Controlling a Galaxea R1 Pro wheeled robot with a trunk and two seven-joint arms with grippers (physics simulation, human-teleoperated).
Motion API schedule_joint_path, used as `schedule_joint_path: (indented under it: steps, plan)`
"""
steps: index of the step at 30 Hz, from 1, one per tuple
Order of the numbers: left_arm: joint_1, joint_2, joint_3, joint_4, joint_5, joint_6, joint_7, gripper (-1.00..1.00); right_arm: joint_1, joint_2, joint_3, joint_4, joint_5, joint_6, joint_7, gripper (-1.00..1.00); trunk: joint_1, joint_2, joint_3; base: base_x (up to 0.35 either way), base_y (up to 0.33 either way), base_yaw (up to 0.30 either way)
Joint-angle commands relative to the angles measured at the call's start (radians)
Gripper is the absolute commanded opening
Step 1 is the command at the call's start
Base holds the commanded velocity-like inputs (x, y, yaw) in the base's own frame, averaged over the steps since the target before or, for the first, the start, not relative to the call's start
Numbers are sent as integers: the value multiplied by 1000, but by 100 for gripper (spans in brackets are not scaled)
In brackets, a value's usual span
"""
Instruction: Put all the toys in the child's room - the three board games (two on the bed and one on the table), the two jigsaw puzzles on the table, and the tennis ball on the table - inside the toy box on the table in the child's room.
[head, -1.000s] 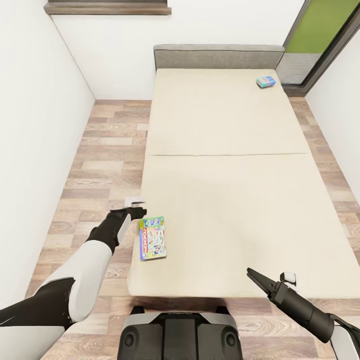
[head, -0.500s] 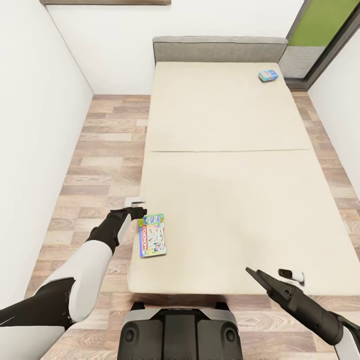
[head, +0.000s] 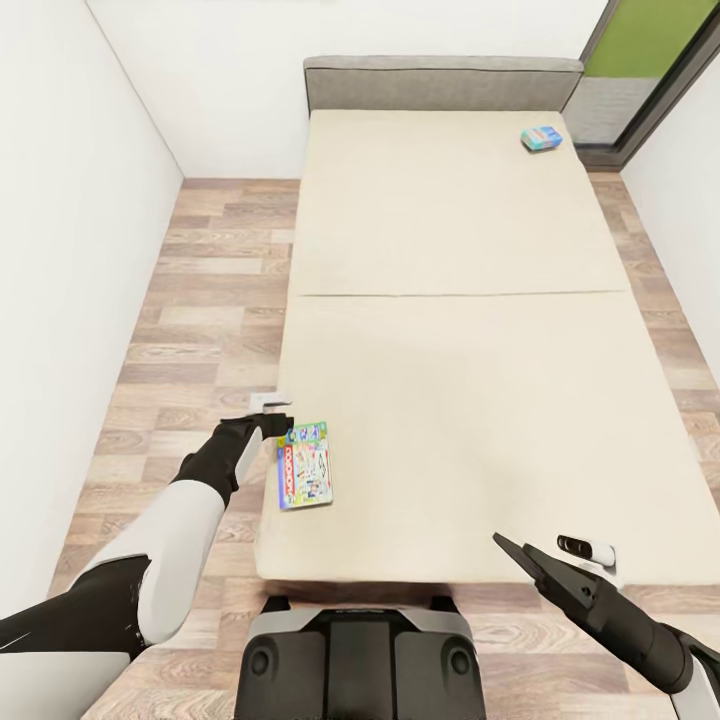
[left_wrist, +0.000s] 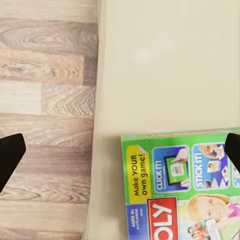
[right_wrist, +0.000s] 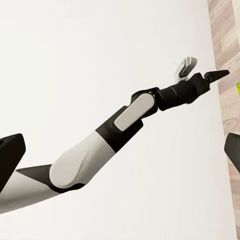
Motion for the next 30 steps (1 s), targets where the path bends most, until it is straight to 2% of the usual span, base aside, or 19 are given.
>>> schedule_joint_path:
  steps: [1, 19, 30]
  plan:
    - [-1, -2, 7, -4, -10, 5, -2, 100, 0, 0, 0, 0, -3, 6, 1, 100, 0, -2, -3, 0, 0, 0]
    - [-69, -10, 7, -16, -7, 19, -2, 100, 0, 1, 0, 1, -1, 1, 3, 100, 0, -2, -32, 0, 0, 0]
    - [-77, -14, 7, -14, -7, 18, -2, 100, 0, 1, 0, 1, 0, 1, 4, 100, 0, -2, -50, 0, 0, 0]
